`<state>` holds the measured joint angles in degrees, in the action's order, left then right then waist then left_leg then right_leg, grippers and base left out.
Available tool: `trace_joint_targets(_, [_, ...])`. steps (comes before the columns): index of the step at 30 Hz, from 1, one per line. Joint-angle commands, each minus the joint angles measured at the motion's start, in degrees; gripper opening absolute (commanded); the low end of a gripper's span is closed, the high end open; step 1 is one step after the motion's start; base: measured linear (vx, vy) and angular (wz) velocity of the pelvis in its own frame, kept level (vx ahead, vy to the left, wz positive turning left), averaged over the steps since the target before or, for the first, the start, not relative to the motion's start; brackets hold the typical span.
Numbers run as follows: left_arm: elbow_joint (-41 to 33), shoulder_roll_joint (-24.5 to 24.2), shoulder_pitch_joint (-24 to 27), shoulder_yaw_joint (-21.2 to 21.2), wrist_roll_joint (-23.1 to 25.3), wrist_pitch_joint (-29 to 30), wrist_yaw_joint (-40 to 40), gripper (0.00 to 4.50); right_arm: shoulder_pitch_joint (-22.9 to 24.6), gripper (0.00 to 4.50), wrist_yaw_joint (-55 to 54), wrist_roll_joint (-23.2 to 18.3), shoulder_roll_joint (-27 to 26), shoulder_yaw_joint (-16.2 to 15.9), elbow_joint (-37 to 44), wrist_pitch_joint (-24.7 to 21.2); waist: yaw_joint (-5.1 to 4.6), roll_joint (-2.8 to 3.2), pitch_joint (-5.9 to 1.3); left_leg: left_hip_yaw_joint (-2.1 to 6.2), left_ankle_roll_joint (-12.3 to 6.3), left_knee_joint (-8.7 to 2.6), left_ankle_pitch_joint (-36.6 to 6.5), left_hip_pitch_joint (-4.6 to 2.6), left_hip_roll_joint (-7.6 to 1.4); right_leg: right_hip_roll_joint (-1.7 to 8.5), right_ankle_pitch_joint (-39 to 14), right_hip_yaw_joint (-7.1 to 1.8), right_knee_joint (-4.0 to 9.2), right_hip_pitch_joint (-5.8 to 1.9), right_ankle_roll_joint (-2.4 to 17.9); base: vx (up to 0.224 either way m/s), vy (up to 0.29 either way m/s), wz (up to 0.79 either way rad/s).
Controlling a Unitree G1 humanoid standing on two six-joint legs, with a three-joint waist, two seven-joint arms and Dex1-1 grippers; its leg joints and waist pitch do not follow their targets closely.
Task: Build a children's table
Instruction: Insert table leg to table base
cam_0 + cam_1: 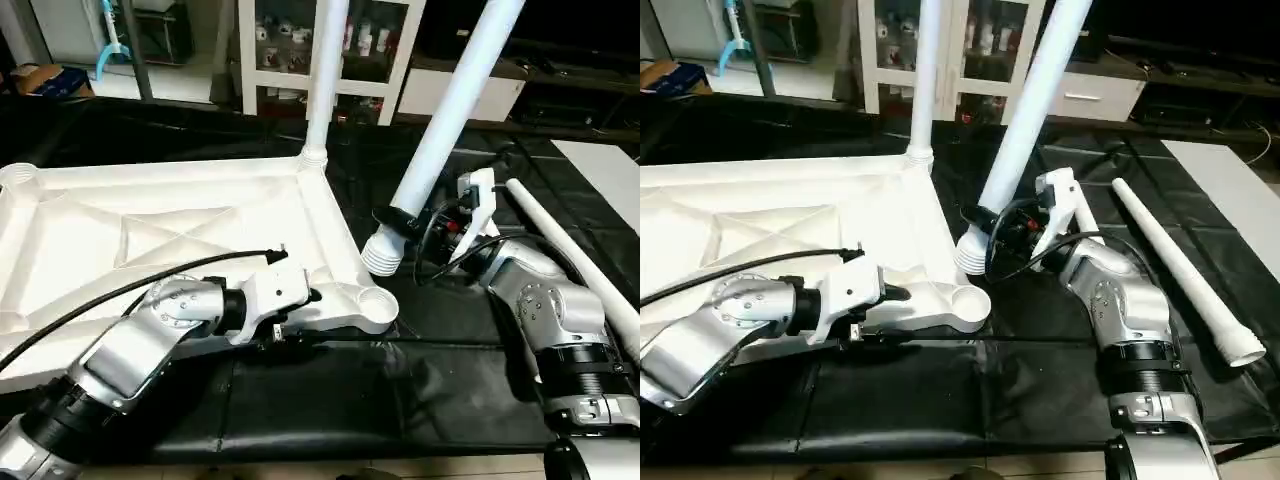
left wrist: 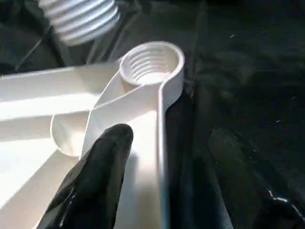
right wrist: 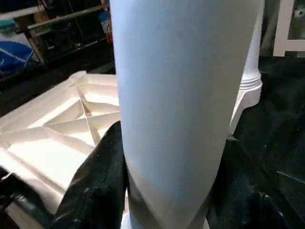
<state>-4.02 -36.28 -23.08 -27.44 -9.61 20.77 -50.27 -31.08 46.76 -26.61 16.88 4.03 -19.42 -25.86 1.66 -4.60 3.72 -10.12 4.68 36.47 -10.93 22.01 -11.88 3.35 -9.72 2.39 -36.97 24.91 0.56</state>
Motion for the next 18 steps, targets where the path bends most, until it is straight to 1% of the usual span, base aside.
trace_joint_targets(1, [1.8, 0.1, -1.0, -1.3, 2.8, -1.0, 0.9, 2.76, 0.4, 1.88, 0.3, 0.5, 1.1, -0.2, 2.5, 0.9, -0.25, 0.52, -4.16, 0.03, 2.28, -4.69, -11.3, -0.93, -0.97, 3.07, -18.6, -2.27, 5.03, -3.01, 7.4, 0.000, 0.000, 0.00])
trace_joint_targets(3, [2.9, 0.0, -1.2, -1.7, 3.5, -0.2, 1.1, 2.59, 0.6, 1.88, 0.3, 0.3, 1.2, -0.1, 3.3, 0.3, -0.23, 1.19, -4.28, 0.11, 2.29, -4.68, -11.5, -1.02, -0.93, 3.05, -17.0, -2.28, 4.88, -3.06, 8.0, 0.000, 0.000, 0.00])
trace_joint_targets(5, [3.2, 0.1, -1.1, -1.7, 3.6, 0.7, 0.6, 2.53, 0.6, 1.88, 0.6, 0.4, 1.4, -0.1, 3.4, 0.2, -0.25, 1.03, -4.30, 0.08, 2.27, -4.70, -11.3, -1.01, -0.96, 3.02, -15.9, -2.27, 4.81, -3.09, 8.5, 0.000, 0.000, 0.00])
trace_joint_targets(6, [3.3, 0.2, -1.0, -1.6, 3.5, 1.3, 0.2, 2.34, 0.6, 1.88, 0.7, 0.5, 1.5, -0.3, 3.3, 0.4, -0.21, 1.33, -4.27, 0.10, 2.39, -4.73, -11.8, -1.13, -0.97, 3.02, -15.6, -2.24, 4.75, -3.06, 9.1, 0.000, 0.000, 0.00])
trace_joint_targets(7, [3.4, 0.2, -1.0, -1.7, 3.6, 1.5, -0.1, 2.34, 0.6, 1.88, 0.8, 0.5, 1.6, -0.3, 3.3, 0.5, -0.21, 1.33, -4.27, 0.10, 2.39, -4.73, -11.8, -1.13, -0.97, 3.02, -15.6, -2.24, 4.75, -3.06, 9.1, 0.000, 0.000, 0.00])
trace_joint_targets(8, [3.5, 0.1, -1.0, -1.9, 3.9, 1.6, -0.1, 2.17, 0.5, 1.88, 0.8, 0.5, 1.6, -0.3, 3.3, 0.6, -0.20, 1.24, -4.26, 0.07, 2.30, -4.71, -12.3, -1.16, -0.97, 3.02, -15.5, -2.26, 4.82, -3.05, 9.5, 0.000, 0.000, 0.00])
trace_joint_targets(9, [3.8, 0.2, -1.0, -2.0, 4.2, 1.5, 0.0, 2.17, 0.5, 1.88, 0.8, 0.6, 1.7, -0.4, 3.2, 0.7, -0.15, 1.38, -4.26, 0.11, 2.34, -4.72, -12.4, -1.16, -0.97, 3.04, -15.5, -2.25, 4.79, -3.07, 9.5, 0.000, 0.000, 0.00])
trace_joint_targets(10, [4.3, 0.4, -1.0, -2.0, 4.5, 1.2, 0.2, 2.06, 0.5, 1.88, 0.9, 0.6, 1.7, -0.4, 3.1, 0.9, -0.18, 1.31, -4.23, 0.12, 2.34, -4.77, -12.4, -1.09, -0.98, 3.02, -15.4, -2.22, 4.81, -3.13, 9.6, 0.000, 0.000, 0.00])
trace_joint_targets(11, [5.1, 1.2, -1.0, -1.8, 4.8, 0.7, 0.8, 2.06, 0.5, 1.88, 0.9, 0.7, 1.7, -0.4, 3.1, 1.0, -0.19, 1.35, -4.22, 0.13, 2.37, -4.76, -12.6, -1.11, -0.97, 3.00, -15.6, -2.21, 4.80, -3.12, 9.5, 0.000, 0.000, 0.00])
trace_joint_targets(12, [5.3, 1.4, -1.0, -1.7, 4.9, 0.6, 0.9, 1.93, 0.5, 1.88, 0.9, 0.7, 1.6, -0.5, 3.2, 1.0, -0.18, 1.23, -4.18, 0.05, 2.32, -4.69, -13.1, -1.15, -0.90, 3.00, -16.4, -2.25, 5.00, -3.06, 9.3, 0.000, 0.000, 0.00])
trace_joint_targets(14, [6.3, 2.7, -1.1, -1.2, 5.1, -0.3, 1.5, 1.77, 0.8, 1.88, 1.0, 0.8, 1.6, -0.5, 3.7, 0.9, -0.13, 1.26, -4.12, 0.15, 2.37, -4.75, -14.0, -1.16, -0.93, 3.10, -18.5, -2.23, 5.23, -3.05, 8.8, 0.000, 0.000, 0.00])
trace_joint_targets(17, [7.0, 2.7, -1.2, -2.1, 6.5, -1.2, 0.5, 1.57, 0.8, 1.88, 1.0, 0.9, 1.6, -0.5, 3.8, 0.9, -0.10, 1.24, -4.10, 0.23, 2.36, -4.75, -14.7, -1.22, -0.92, 3.15, -20.2, -2.20, 5.45, -2.95, 8.1, 0.000, 0.000, 0.00])
trace_joint_targets(18, [7.1, 2.6, -1.1, -2.6, 6.9, -1.4, -0.2, 1.45, 0.8, 1.88, 1.1, 1.0, 1.6, -0.6, 3.7, 1.0, -0.08, 1.40, -4.07, 0.29, 2.31, -4.79, -15.0, -1.19, -0.90, 3.14, -20.9, -2.20, 5.57, -2.92, 7.8, 0.000, 0.000, 0.00])
